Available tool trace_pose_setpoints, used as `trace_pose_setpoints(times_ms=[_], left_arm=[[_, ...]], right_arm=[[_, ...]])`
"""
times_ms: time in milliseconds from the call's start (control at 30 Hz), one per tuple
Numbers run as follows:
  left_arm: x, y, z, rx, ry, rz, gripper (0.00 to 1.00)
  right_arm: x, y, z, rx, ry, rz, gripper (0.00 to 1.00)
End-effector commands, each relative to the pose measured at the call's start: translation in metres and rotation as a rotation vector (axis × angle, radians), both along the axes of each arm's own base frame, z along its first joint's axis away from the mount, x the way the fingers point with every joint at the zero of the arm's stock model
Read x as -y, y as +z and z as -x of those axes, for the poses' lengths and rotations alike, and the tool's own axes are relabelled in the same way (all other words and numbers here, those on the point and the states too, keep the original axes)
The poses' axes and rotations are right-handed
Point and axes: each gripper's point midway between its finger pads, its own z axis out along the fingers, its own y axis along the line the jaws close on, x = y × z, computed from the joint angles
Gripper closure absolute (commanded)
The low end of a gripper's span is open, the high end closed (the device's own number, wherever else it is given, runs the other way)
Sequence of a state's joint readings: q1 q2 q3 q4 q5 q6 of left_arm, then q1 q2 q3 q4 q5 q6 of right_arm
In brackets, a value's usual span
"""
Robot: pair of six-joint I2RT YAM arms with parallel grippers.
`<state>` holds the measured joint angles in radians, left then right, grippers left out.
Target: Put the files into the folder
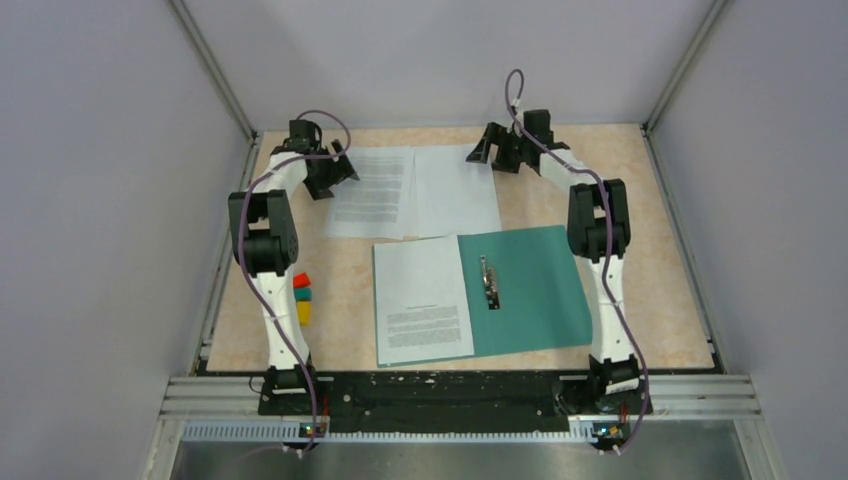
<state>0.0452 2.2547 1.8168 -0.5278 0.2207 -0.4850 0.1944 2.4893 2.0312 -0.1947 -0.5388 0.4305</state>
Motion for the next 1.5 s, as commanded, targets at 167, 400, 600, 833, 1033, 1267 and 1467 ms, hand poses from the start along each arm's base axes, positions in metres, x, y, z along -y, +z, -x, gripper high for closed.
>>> trace_pose_setpoints(times_ms=[167, 400, 600, 833, 1033, 1267, 1467], left_arm=[[0.007, -0.011, -0.003, -0.016, -0.006, 0.018, 0.12], [0.006, -0.010, -0.002, -0.020, 0.000, 0.014, 0.13], [0.009, -0.011, -0.001, -0.025, -0.001, 0.020, 0.13], [0.011, -0.009, 0.000, -0.026, 0.001, 0.024, 0.14], [0.010, -0.007, 0.005, -0.028, 0.006, 0.016, 0.17], [0.015, -0.008, 0.004, -0.029, 0.009, 0.032, 0.18], [0.009, -0.010, 0.004, -0.033, 0.021, 0.001, 0.19]], right_arm=[[-0.050, -0.028, 0.032, -0.147, 0.122, -0.130, 0.10], [-0.060, -0.004, 0.047, -0.125, 0.166, -0.216, 0.12], [-0.060, 0.013, 0.060, -0.112, 0.190, -0.302, 0.14], [-0.054, 0.014, 0.069, -0.111, 0.171, -0.280, 0.16], [-0.046, 0.002, 0.077, -0.130, 0.153, -0.221, 0.16], [-0.067, -0.003, 0.086, -0.150, 0.190, -0.234, 0.25], [-0.063, 0.018, 0.073, -0.107, 0.157, -0.255, 0.52]])
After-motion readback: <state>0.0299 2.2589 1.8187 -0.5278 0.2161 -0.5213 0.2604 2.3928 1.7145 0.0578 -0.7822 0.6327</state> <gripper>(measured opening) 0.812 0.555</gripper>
